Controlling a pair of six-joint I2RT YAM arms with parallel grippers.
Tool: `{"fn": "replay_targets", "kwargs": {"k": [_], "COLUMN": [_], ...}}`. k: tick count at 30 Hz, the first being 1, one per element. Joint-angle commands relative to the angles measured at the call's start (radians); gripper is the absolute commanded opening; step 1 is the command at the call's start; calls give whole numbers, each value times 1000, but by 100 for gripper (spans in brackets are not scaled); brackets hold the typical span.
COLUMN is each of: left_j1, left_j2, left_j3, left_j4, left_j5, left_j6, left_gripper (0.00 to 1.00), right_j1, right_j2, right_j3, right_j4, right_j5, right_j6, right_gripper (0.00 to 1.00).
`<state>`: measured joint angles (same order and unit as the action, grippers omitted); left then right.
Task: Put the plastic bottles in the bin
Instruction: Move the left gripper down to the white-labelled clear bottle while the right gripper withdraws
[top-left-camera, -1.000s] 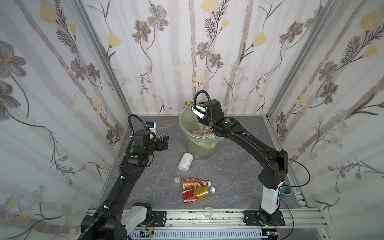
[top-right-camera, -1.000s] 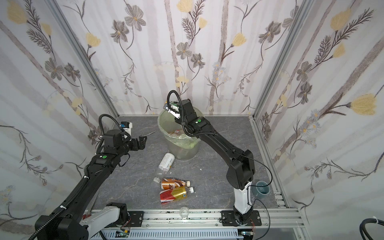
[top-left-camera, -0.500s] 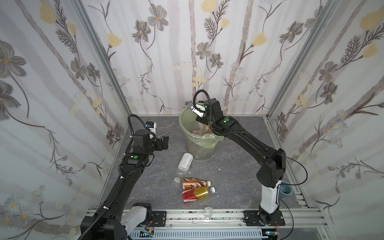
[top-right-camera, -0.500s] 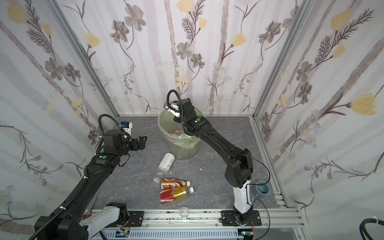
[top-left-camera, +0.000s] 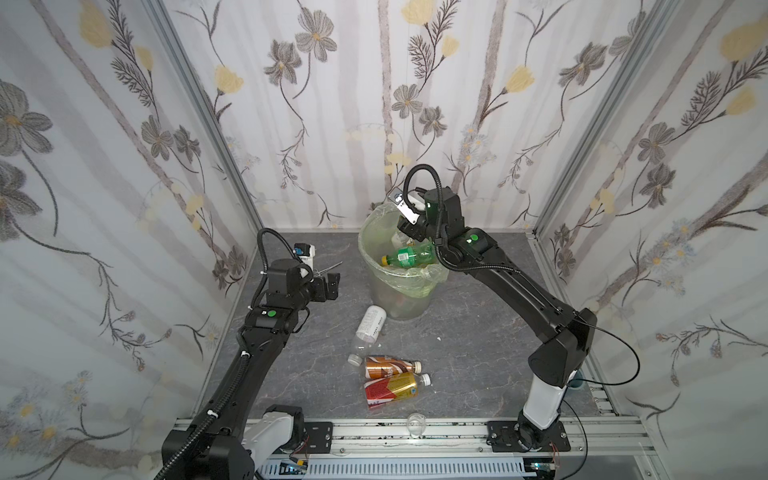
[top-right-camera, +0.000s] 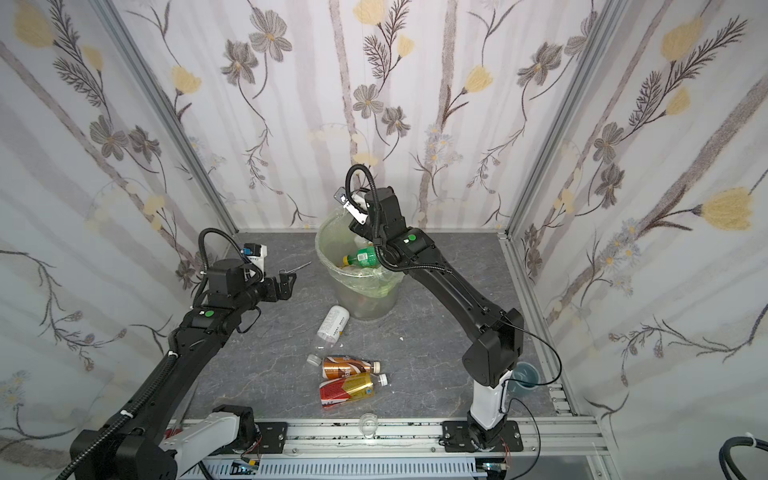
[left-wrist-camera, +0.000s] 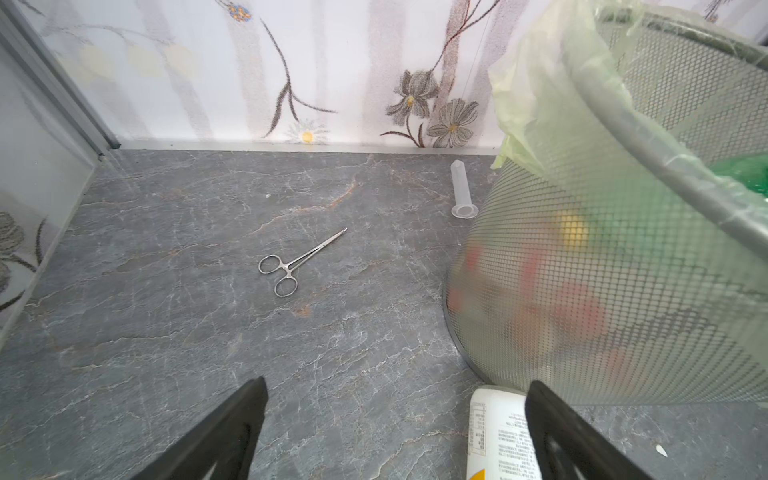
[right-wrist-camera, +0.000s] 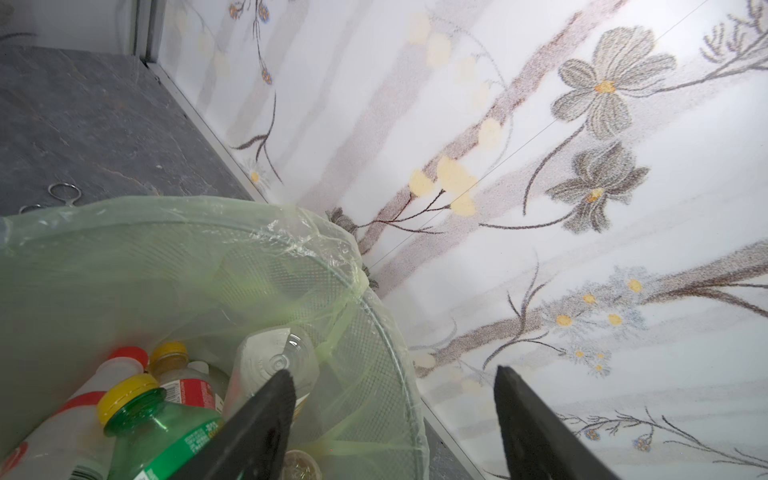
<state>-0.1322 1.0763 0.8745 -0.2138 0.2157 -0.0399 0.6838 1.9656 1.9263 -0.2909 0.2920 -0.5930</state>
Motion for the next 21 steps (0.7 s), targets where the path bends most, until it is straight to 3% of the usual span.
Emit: {"fn": "replay_targets", "kwargs": {"k": [1,6,16,21], "left_j1": [-1,-5,-18,-74], "left_j2": [4,14,12,5], "left_j3": [-2,-5,-69,-115], "left_j4": [22,22,-8,-46], "left_j5": [74,72,53,69], "left_j6": [13,-9,-168,-238], "left_gripper": [99,99,95,95], "right_j1": [-3,-6,-48,-78], "right_j2": [-54,-192,-591,-705], "right_j3": [-29,-141,-584,-707], "right_j4": [3,22,215,220], "right_j5": [-41,-83,-176,-195], "right_j6": [97,196,359,414], "right_gripper": [76,76,82,82]}}
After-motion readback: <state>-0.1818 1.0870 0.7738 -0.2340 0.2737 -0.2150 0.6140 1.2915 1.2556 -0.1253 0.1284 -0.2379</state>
